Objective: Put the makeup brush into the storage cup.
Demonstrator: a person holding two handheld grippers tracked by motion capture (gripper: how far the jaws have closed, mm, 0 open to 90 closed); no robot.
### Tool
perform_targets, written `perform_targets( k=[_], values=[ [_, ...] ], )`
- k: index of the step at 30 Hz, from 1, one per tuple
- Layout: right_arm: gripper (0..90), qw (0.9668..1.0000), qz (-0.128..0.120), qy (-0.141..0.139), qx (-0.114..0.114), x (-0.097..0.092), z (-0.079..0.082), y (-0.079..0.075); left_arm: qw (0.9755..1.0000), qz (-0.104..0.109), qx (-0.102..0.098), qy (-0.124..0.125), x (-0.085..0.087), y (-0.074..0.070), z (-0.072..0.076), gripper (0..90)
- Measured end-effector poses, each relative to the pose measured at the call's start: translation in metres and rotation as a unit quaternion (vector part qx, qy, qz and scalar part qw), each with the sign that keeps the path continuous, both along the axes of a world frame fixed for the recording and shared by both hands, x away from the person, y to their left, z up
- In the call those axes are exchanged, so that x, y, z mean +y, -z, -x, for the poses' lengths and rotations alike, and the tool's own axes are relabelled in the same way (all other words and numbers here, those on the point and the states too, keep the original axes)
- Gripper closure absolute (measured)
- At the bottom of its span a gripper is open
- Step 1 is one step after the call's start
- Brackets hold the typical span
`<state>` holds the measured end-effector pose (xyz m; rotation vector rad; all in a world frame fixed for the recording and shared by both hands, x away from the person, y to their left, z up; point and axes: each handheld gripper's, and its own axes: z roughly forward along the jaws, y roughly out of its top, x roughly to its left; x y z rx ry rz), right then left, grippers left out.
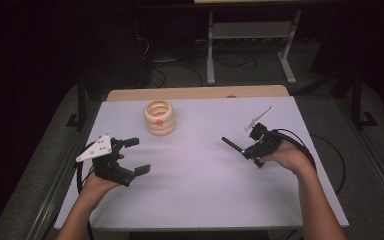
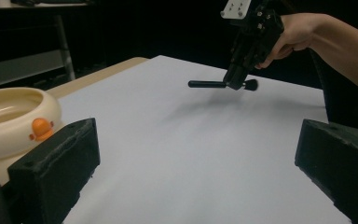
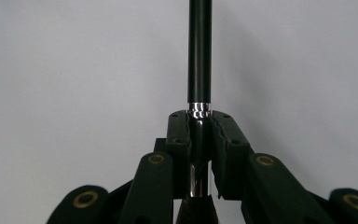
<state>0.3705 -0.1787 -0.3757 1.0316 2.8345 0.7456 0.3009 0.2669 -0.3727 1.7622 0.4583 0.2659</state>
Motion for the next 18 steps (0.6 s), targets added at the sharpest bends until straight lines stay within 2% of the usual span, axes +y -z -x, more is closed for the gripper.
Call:
perform_targets(
  k=[6, 12, 18],
  values=[
    [77.4, 0.9997, -0.011, -0.022, 0.004, 0.006, 0.004, -0.003, 0.9996, -0.016, 0.001, 0.024, -0.01, -0.005, -0.007, 0.0],
    [77.3, 0.9981, -0.009, -0.06, -0.008, 0.012, 0.009, -0.008, 0.9986, -0.033, 0.001, 0.042, -0.021, -0.009, -0.013, 0.0],
    [77.3, 0.9969, -0.011, -0.078, -0.007, 0.017, 0.013, -0.011, 0.9969, -0.045, 0.008, 0.065, -0.032, -0.008, -0.02, 0.0]
  ],
)
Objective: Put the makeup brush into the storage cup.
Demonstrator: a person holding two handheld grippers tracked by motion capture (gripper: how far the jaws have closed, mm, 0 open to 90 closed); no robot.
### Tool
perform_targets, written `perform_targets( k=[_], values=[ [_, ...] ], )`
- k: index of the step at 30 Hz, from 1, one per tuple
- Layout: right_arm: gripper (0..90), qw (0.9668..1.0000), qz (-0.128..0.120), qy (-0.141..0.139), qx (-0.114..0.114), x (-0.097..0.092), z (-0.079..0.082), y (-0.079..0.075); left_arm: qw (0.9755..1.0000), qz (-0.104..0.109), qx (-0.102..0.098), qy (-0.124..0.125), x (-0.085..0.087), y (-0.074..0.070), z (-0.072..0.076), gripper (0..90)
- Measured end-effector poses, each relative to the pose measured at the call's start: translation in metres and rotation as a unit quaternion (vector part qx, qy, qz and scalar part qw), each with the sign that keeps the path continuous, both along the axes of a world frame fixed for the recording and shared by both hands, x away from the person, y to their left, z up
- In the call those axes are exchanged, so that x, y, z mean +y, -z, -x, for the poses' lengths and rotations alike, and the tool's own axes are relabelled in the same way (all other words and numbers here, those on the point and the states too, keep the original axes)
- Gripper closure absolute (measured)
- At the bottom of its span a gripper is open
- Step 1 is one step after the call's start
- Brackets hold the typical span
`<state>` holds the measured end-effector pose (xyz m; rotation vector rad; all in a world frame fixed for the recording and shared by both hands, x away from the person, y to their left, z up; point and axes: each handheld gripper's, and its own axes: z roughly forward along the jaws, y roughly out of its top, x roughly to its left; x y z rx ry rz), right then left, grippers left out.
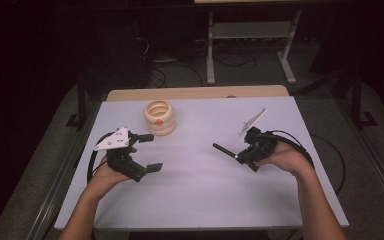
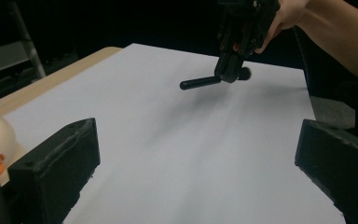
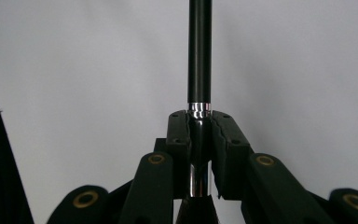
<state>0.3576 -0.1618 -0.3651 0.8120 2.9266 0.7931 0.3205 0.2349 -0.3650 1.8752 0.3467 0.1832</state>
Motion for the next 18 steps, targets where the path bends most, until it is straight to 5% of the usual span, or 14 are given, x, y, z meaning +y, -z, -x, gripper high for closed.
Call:
perform_targets(
  k=[10, 18],
  values=[
    [77.3, 0.9991, 0.004, -0.041, -0.009, 0.012, 0.007, -0.002, 0.9995, -0.006, 0.009, 0.031, -0.012, 0.006, -0.002, 0.0],
    [77.3, 0.9964, 0.005, -0.084, -0.013, 0.023, 0.013, 0.0, 0.9977, -0.036, 0.017, 0.054, -0.021, 0.014, -0.002, 0.0]
  ],
)
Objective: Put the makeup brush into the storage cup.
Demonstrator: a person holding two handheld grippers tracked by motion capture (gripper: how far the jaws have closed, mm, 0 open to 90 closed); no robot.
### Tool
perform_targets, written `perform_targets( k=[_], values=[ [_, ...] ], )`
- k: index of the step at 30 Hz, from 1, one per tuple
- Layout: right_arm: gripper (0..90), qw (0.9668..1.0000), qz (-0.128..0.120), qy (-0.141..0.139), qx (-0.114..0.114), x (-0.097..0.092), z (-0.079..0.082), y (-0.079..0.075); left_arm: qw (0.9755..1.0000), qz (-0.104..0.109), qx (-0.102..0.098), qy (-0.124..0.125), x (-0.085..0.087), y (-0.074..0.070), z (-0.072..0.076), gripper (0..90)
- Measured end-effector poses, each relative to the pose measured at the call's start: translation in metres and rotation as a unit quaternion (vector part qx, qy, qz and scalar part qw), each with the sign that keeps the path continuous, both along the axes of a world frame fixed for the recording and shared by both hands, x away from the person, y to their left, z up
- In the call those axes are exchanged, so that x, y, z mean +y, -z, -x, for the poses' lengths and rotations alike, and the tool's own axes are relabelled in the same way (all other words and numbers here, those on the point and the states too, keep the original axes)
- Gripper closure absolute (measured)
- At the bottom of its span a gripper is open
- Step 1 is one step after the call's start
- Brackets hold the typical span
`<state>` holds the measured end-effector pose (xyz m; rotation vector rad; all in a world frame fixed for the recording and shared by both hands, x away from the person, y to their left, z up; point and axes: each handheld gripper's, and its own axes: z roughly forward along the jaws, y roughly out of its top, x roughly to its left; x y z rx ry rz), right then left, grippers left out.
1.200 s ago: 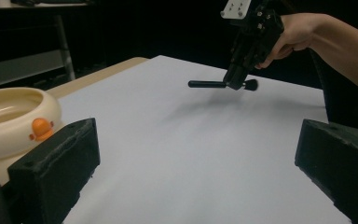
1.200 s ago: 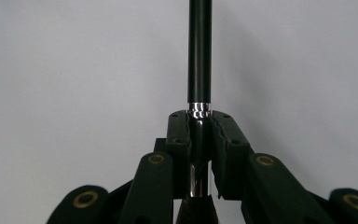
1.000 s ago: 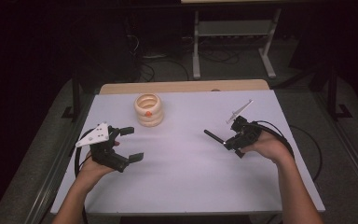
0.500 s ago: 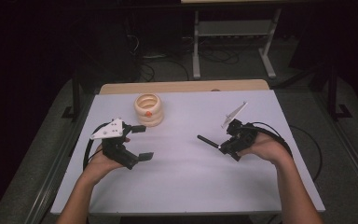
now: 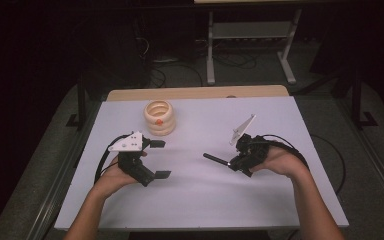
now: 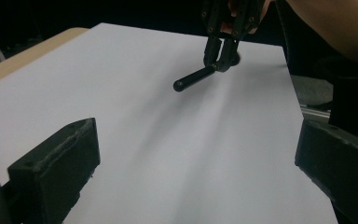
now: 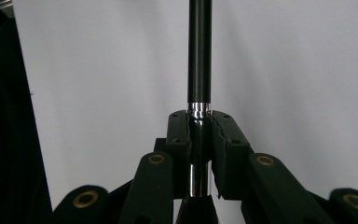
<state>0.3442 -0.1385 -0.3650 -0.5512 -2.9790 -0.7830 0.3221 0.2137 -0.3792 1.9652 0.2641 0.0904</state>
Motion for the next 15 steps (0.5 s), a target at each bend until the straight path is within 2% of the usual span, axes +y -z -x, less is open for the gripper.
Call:
perform_targets(
  k=[8, 15],
  values=[
    [77.3, 0.9986, -0.003, -0.052, -0.01, 0.009, 0.007, 0.001, 0.9995, -0.02, 0.011, 0.022, -0.009, 0.004, 0.005, 0.0],
    [77.3, 0.9951, -0.004, -0.099, -0.012, 0.024, 0.015, 0.004, 0.9984, -0.041, 0.017, 0.036, -0.016, 0.006, 0.008, 0.0]
  ],
)
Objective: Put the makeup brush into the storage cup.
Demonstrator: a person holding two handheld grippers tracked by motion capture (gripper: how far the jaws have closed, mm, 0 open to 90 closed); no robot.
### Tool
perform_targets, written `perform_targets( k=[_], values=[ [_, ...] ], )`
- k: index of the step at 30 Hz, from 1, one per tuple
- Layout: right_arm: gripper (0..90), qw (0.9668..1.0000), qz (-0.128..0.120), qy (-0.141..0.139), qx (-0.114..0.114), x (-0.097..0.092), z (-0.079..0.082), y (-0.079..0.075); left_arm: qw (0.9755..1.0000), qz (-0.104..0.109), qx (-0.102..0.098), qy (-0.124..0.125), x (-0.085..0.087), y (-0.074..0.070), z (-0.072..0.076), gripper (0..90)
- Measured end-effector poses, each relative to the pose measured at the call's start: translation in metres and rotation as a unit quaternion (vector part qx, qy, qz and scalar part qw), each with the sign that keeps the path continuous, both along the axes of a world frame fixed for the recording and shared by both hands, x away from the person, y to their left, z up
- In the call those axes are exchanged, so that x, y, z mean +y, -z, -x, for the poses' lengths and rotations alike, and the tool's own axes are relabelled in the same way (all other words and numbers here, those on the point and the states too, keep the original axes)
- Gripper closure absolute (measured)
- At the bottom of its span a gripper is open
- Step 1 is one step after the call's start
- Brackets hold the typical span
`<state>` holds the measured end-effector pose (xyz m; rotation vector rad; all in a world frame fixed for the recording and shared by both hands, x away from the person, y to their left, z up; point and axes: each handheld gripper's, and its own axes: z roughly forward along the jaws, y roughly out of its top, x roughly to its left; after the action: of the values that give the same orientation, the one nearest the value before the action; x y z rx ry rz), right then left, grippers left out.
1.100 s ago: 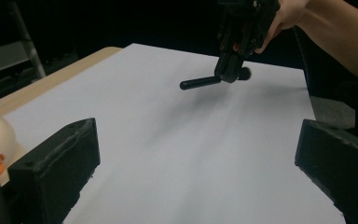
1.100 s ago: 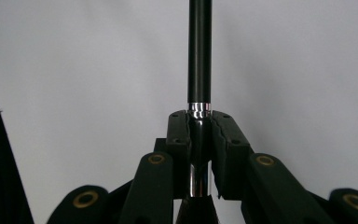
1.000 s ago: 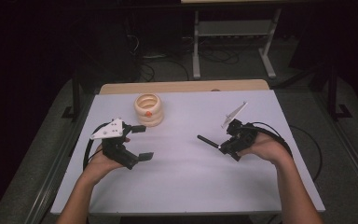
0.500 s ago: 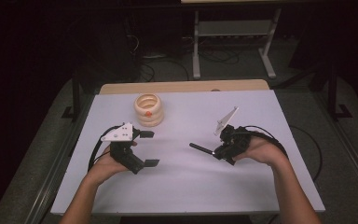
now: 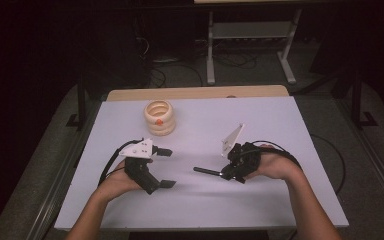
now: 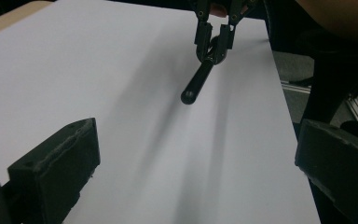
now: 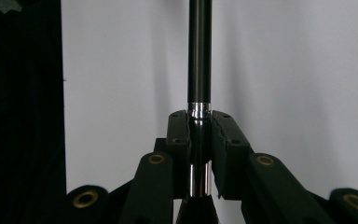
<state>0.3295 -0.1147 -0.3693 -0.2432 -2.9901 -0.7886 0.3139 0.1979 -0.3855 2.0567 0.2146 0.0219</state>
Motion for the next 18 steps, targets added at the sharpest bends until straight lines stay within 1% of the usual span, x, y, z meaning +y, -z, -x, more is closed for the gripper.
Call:
perform_targets(
  k=[2, 4, 6, 7, 8, 11, 13, 14, 17, 18],
  values=[
    [77.3, 1.0, 0.0, -0.004, 0.003, 0.002, 0.001, 0.001, 1.0, -0.007, -0.002, 0.004, -0.002, 0.001, 0.0, 0.0],
    [77.3, 0.9999, 0.004, -0.011, 0.003, 0.005, 0.001, 0.002, 0.9999, -0.014, 0.003, 0.008, -0.005, 0.002, 0.001, 0.0],
    [77.3, 0.9999, 0.006, -0.015, 0.004, 0.008, 0.002, 0.004, 0.9998, -0.018, 0.002, 0.01, -0.007, 0.003, 0.001, 0.0],
    [77.3, 0.9998, 0.007, -0.017, 0.007, 0.009, 0.003, 0.004, 0.9997, -0.022, 0.007, 0.01, -0.009, 0.004, 0.002, 0.0],
    [77.3, 0.9998, 0.007, -0.019, 0.007, 0.01, 0.003, 0.005, 0.9996, -0.025, 0.005, 0.013, -0.01, 0.004, 0.002, 0.0],
    [77.3, 0.9995, 0.009, -0.028, 0.008, 0.015, 0.005, 0.006, 0.9992, -0.036, 0.004, 0.018, -0.015, 0.006, 0.004, 0.0],
    [77.2, 0.9993, 0.01, -0.034, 0.009, 0.018, 0.007, 0.007, 0.9988, -0.04, 0.006, 0.028, -0.018, 0.007, 0.005, 5.1],
    [77.3, 0.9992, 0.01, -0.036, 0.009, 0.019, 0.008, 0.007, 0.9985, -0.045, 0.01, 0.031, -0.019, 0.007, 0.006, 6.3],
    [77.3, 0.9989, 0.012, -0.044, 0.01, 0.022, 0.009, 0.007, 0.9977, -0.056, 0.011, 0.036, -0.023, 0.009, 0.007, 7.1],
    [77.3, 0.9989, 0.012, -0.043, 0.014, 0.023, 0.01, 0.008, 0.9975, -0.058, 0.016, 0.037, -0.024, 0.009, 0.007, 7.1]
  ],
)
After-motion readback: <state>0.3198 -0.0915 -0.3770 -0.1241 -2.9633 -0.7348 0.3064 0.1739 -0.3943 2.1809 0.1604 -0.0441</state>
